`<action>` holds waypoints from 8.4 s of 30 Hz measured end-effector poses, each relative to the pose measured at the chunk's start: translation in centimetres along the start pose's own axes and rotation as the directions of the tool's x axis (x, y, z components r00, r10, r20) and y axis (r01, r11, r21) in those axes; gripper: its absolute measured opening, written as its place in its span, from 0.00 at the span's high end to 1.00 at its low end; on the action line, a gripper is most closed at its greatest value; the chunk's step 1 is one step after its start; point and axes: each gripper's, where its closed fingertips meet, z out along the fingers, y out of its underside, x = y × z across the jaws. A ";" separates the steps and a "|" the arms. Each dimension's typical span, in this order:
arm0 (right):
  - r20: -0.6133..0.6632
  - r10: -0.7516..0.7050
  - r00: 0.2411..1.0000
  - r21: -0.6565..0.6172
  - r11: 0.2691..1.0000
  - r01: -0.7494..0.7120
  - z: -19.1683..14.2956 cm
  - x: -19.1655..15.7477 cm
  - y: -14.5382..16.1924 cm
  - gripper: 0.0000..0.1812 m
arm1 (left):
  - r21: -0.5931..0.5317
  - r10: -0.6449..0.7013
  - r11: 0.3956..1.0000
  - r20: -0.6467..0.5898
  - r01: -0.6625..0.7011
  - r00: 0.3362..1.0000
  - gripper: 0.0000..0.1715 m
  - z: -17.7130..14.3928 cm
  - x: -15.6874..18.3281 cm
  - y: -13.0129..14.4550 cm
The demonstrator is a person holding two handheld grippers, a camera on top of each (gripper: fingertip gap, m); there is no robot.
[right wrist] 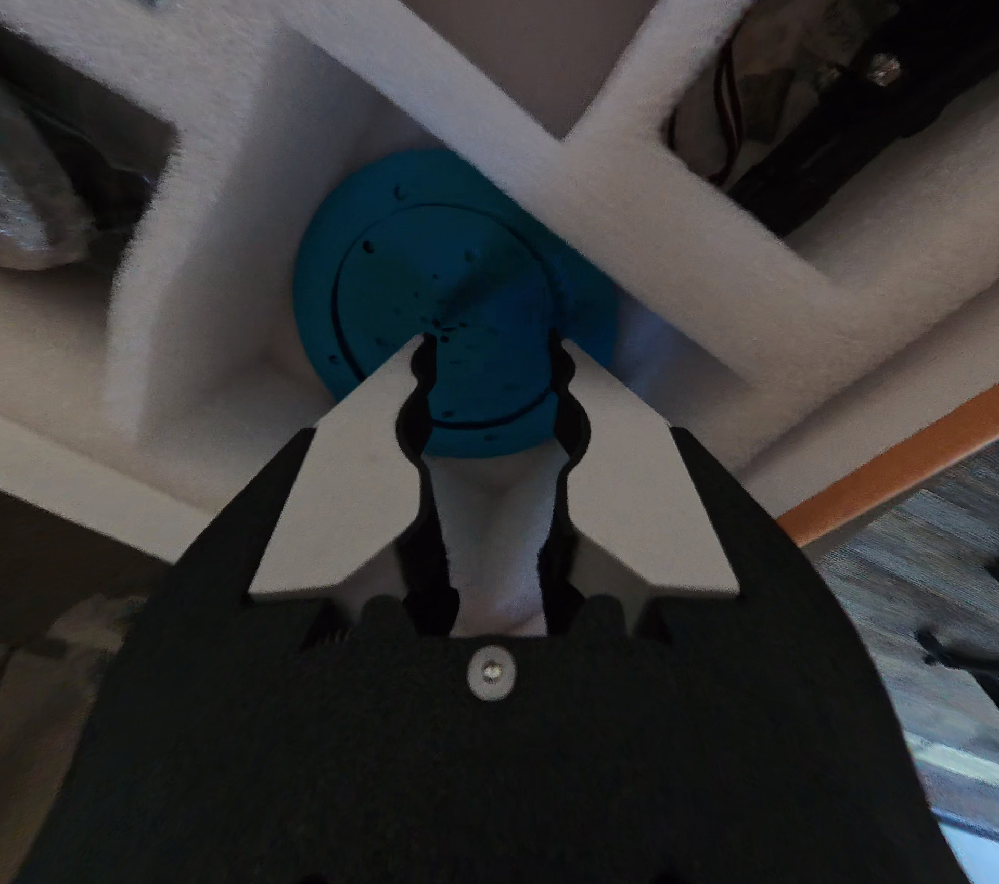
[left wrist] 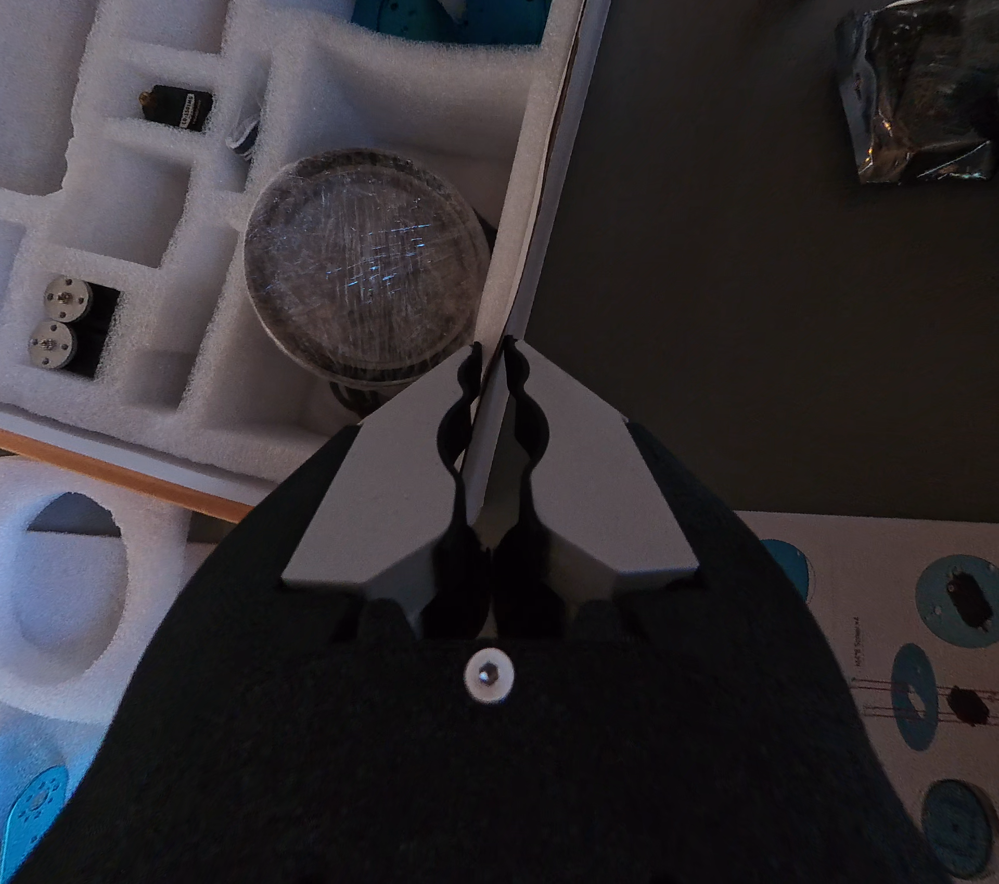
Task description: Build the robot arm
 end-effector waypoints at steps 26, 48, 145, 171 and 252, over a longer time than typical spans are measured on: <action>0.186 0.050 0.981 0.018 0.998 -0.054 0.0 -0.6 -0.5 0.75 | 0.022 0.003 1.000 -0.001 -0.003 1.000 0.96 0.0 0.0 0.0; 0.409 0.029 0.912 0.049 0.997 -0.054 -3.0 -2.7 0.8 0.93 | 0.024 0.000 1.000 -0.001 0.000 1.000 0.96 0.1 0.0 0.0; 0.363 -0.173 0.916 0.756 0.629 -0.181 -17.4 -8.9 8.8 0.79 | 0.299 -0.048 0.935 -0.425 0.191 0.904 1.00 -8.0 -10.4 -14.2; -0.013 -0.318 0.948 0.976 0.202 0.081 -8.9 -39.0 10.7 0.81 | 0.308 -0.959 0.160 -0.177 0.938 0.221 1.00 -13.2 -19.2 19.9; 0.124 -0.450 0.884 0.974 0.225 -0.022 -5.8 -39.7 11.0 0.81 | 0.100 -0.893 0.171 0.436 0.980 0.111 1.00 -16.8 -20.8 34.8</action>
